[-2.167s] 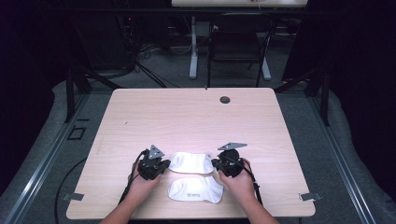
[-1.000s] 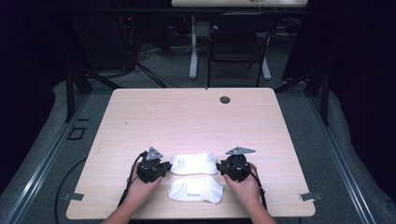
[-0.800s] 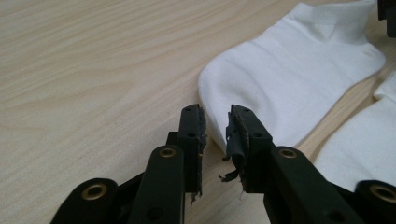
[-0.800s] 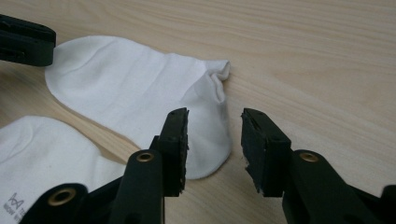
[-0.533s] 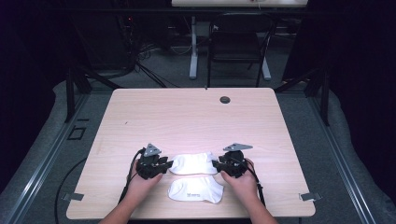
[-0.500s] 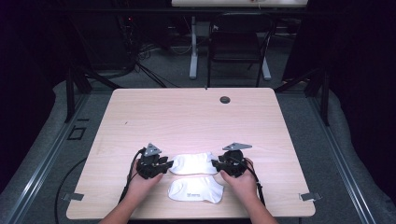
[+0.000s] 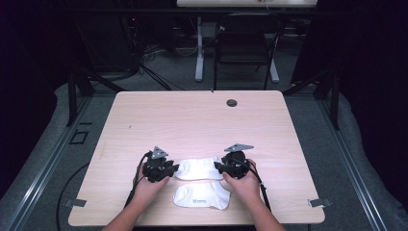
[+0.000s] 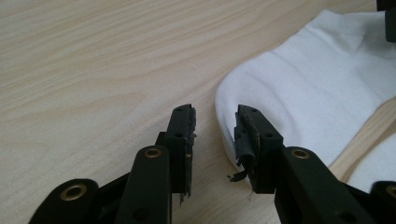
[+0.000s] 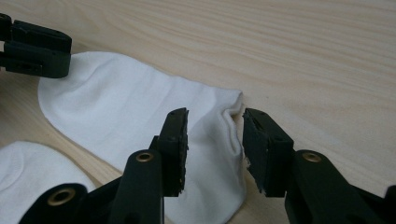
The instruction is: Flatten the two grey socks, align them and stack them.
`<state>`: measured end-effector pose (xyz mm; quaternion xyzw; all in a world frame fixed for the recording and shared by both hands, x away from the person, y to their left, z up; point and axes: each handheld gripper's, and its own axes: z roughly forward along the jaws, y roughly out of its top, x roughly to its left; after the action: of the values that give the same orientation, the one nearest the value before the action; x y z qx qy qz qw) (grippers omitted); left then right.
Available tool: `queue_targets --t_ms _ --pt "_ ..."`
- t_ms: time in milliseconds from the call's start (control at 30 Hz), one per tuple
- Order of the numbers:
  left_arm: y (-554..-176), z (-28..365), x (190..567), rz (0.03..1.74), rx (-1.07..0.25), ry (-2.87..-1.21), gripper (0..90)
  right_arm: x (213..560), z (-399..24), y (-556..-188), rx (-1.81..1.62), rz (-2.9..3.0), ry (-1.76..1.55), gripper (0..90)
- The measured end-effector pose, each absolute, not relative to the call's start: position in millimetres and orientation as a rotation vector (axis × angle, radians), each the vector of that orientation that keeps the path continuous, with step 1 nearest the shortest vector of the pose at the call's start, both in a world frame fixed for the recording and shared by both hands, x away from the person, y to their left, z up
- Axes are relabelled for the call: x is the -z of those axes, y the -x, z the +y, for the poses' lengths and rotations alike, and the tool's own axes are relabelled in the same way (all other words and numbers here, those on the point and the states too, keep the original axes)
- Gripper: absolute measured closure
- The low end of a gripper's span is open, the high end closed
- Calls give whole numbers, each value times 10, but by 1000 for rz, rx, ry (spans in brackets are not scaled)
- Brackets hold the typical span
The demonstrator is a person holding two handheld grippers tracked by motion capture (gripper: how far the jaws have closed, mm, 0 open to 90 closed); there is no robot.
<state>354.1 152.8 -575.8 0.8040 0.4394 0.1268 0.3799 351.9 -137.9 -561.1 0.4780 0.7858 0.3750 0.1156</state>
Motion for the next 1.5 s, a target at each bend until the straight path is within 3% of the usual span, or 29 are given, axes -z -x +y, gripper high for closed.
queue_targets --t_ms 433,700,967,1500 --pt "-3572 1494 5768 1124 -323 -2065 753 5632 -1383 -3522 -1075 2300 -1381 602" --pt "-3556 1486 5770 1111 -318 -2088 806 5655 -1390 -3512 -1085 2312 -1394 758" --pt "-3542 1485 5772 1102 -306 -2087 876 5687 -1424 -3503 -1096 2320 -1413 851" --pt "-3491 1514 5684 1090 -284 -2043 895 5575 -1460 -3446 -1167 2314 -1387 860"
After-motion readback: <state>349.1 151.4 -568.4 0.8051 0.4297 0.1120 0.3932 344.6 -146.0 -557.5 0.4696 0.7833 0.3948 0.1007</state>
